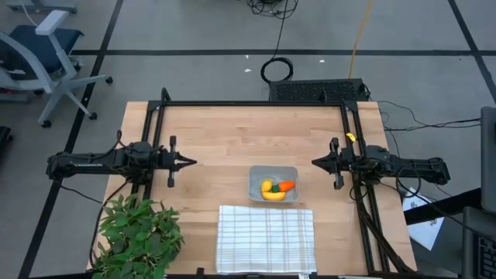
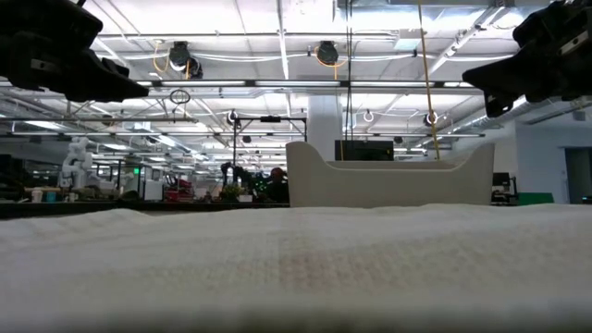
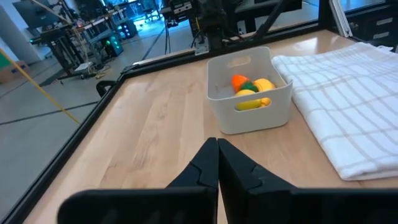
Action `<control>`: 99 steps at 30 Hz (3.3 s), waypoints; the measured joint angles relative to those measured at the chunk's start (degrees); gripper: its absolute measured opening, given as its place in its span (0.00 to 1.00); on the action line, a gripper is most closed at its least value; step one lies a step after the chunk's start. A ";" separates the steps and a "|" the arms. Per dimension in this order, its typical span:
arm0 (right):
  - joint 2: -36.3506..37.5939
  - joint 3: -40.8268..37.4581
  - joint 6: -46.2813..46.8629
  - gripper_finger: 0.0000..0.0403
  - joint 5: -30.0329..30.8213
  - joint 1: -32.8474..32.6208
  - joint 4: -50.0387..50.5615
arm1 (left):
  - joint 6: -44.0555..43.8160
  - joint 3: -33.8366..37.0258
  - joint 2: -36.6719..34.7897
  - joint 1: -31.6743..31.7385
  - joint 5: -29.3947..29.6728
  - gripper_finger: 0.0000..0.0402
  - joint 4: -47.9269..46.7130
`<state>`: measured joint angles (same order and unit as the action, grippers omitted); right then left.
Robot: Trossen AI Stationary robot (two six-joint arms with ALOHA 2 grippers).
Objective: Pick and placing Produce into tupperware
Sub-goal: Return to Home Position
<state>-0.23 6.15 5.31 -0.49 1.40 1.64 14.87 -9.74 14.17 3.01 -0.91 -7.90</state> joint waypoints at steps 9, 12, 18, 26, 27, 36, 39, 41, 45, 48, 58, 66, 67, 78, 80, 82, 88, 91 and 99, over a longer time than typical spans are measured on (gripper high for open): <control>0.02 0.00 -1.77 0.00 0.17 0.01 -0.10 | -3.25 0.00 0.11 0.00 0.01 0.05 0.41; 0.02 0.00 -3.01 0.00 0.19 0.01 0.10 | -3.06 0.00 0.11 0.00 0.02 0.04 0.45; 0.00 -0.01 -3.09 0.00 0.20 0.01 0.33 | -3.39 0.00 0.11 0.00 0.00 0.00 0.45; -0.02 -0.02 -3.00 0.00 0.23 0.01 -0.27 | -3.38 0.00 0.11 0.00 0.00 0.06 0.45; -0.02 -0.02 -3.00 0.00 0.24 0.01 -0.25 | -3.38 0.00 0.11 0.00 0.00 0.07 0.45; -0.04 -0.02 -3.00 0.00 0.26 0.01 -0.10 | -3.38 0.00 0.11 0.00 0.00 0.08 0.45; -0.04 -0.02 -3.00 0.00 0.26 0.01 -0.10 | -3.38 0.00 0.11 0.00 0.00 0.08 0.45; -0.04 -0.02 -3.00 0.00 0.26 0.01 -0.10 | -3.38 0.00 0.11 0.00 0.00 0.08 0.45; -0.04 -0.02 -3.00 0.00 0.26 0.01 -0.08 | -3.36 0.00 0.11 0.00 0.00 0.08 0.45; -0.04 -0.02 -3.00 0.00 0.26 0.01 -0.10 | -3.36 0.00 0.11 0.00 0.00 0.08 0.45; -0.04 -0.02 -3.00 0.00 0.26 0.01 -0.08 | -3.36 0.00 0.11 0.00 0.00 0.08 0.45; -0.04 -0.02 -3.00 0.00 0.28 0.01 -0.08 | -3.34 0.00 0.11 0.00 0.00 0.08 0.45; -0.04 -0.02 -3.00 0.00 0.27 0.01 -0.08 | -3.34 0.00 0.11 0.00 0.00 0.08 0.45; -0.07 -0.02 -3.00 0.00 0.26 0.01 -0.08 | -3.34 0.00 0.11 0.00 0.00 0.08 0.45; -0.07 -0.02 -3.00 0.00 0.28 0.01 -0.08 | -3.34 0.00 0.12 0.00 0.00 0.08 0.45; -0.07 -0.02 -3.00 0.00 0.28 0.01 -0.08 | -3.34 0.00 0.11 0.00 0.00 0.08 0.43; -0.07 -0.02 -3.00 0.00 0.27 0.01 -0.08 | -3.35 0.00 0.12 0.00 0.00 0.08 0.44; -0.07 -0.02 -3.00 0.00 0.28 0.01 -0.08 | -3.34 0.00 0.12 0.00 0.00 0.08 0.44; -0.07 -0.02 -3.00 0.00 0.27 0.01 -0.08 | -3.34 0.00 0.11 0.00 0.00 0.08 0.45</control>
<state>-0.30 6.13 2.31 -0.22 1.41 1.56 11.52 -9.74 14.28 3.01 -0.91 -7.44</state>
